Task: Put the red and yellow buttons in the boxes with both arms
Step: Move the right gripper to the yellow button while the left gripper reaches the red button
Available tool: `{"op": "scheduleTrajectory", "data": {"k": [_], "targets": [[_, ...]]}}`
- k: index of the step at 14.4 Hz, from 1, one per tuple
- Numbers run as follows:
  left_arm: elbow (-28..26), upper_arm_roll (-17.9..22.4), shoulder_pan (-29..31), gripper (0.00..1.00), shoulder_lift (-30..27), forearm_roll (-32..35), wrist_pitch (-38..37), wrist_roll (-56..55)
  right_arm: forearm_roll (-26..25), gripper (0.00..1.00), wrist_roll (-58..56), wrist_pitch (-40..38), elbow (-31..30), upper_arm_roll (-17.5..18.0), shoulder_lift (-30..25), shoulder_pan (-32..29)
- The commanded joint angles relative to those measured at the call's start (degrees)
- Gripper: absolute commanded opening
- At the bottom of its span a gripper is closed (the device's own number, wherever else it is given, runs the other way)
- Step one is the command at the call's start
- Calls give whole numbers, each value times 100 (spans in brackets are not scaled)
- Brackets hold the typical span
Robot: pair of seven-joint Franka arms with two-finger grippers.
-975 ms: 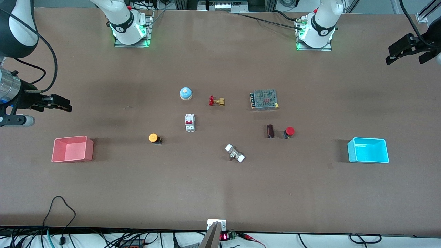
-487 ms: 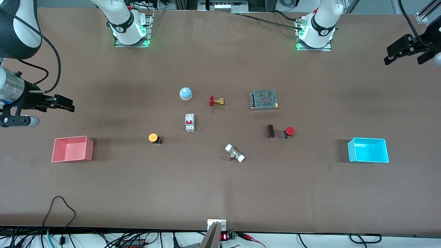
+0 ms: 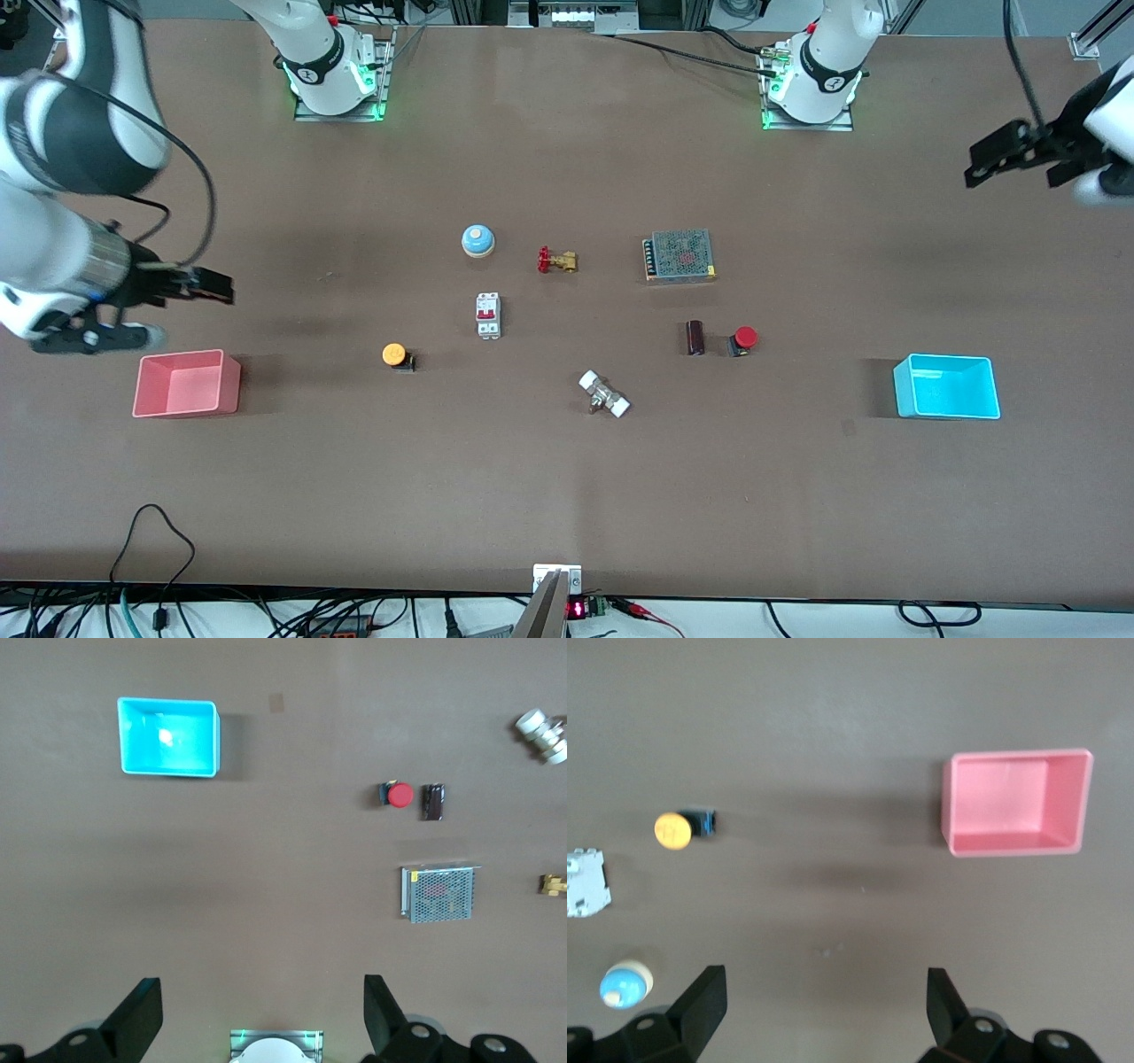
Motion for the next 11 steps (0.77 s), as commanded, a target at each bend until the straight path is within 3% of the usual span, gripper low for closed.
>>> {"op": "scheduleTrajectory", "data": {"k": [1, 4, 8, 11], "targets": [[511, -37, -35, 100, 975, 93, 125, -19, 7, 100, 45, 230, 31, -4, 382, 255], [566, -72, -167, 100, 1370, -39, 345, -63, 348, 100, 229, 792, 22, -4, 690, 484], [-29, -90, -570, 100, 1872, -240, 2030, -983, 605, 100, 563, 1381, 31, -4, 1217, 765], [-880, -90, -887, 100, 1908, -276, 3417, -1853, 605, 100, 923, 1786, 31, -4, 1542, 976]]}}
